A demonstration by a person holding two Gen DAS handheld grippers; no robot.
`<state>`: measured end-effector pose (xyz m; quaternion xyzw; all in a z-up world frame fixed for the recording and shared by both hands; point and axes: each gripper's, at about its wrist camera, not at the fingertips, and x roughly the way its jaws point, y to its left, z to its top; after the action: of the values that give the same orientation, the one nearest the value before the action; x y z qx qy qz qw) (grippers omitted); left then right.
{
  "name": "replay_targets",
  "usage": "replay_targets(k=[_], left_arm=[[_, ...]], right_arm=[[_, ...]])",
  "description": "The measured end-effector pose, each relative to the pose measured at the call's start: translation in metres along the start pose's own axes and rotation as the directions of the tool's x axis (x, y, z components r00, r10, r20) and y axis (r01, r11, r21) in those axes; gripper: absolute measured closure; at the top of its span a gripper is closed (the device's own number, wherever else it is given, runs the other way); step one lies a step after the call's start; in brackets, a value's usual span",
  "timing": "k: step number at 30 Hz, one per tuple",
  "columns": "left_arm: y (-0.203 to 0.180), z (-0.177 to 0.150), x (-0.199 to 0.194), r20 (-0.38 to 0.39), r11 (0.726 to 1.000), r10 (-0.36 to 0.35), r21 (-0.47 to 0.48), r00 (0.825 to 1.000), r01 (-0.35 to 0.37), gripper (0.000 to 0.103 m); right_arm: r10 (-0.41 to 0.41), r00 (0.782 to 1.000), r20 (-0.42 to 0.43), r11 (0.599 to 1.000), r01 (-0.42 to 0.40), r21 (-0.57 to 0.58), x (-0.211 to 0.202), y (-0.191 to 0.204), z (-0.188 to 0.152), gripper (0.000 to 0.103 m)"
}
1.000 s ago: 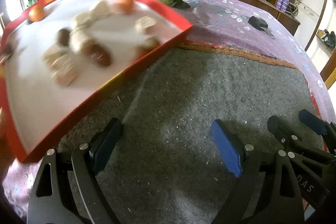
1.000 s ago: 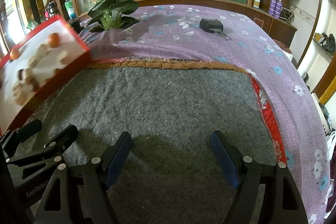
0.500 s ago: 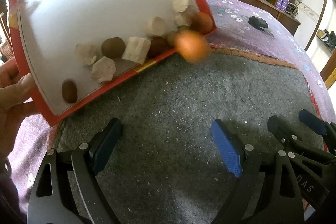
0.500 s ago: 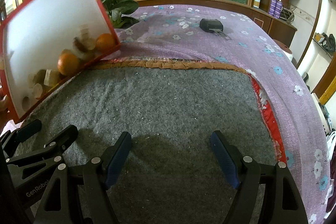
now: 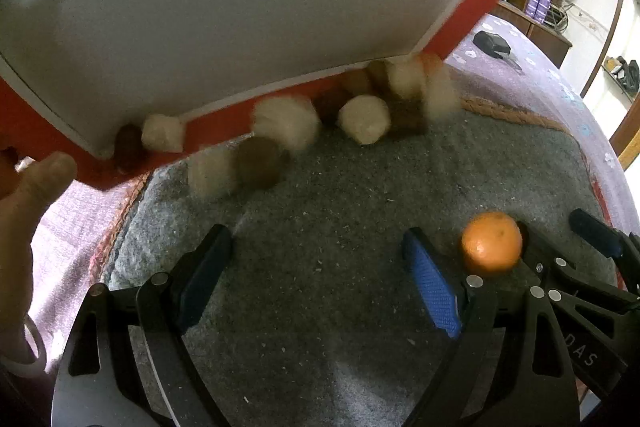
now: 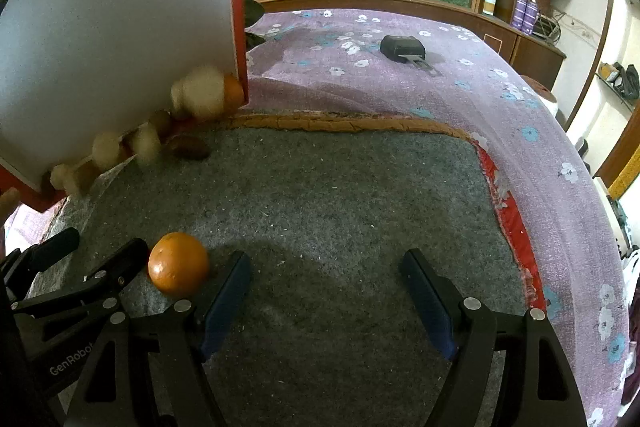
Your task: Organize fruits
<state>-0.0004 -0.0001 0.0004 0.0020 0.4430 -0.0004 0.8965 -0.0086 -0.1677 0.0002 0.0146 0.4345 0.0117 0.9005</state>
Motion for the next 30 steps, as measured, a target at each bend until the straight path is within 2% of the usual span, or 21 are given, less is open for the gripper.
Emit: replay_targets(k=[30], left_arm=[[0.001, 0.0009, -0.0003, -0.001, 1.0, 0.0, 0.0, 1.0, 0.0, 0.015]], right_arm=[[0.001, 1.0, 0.001, 1.0, -0.001, 0.0, 0.0002, 0.0001, -0.0006, 0.025]])
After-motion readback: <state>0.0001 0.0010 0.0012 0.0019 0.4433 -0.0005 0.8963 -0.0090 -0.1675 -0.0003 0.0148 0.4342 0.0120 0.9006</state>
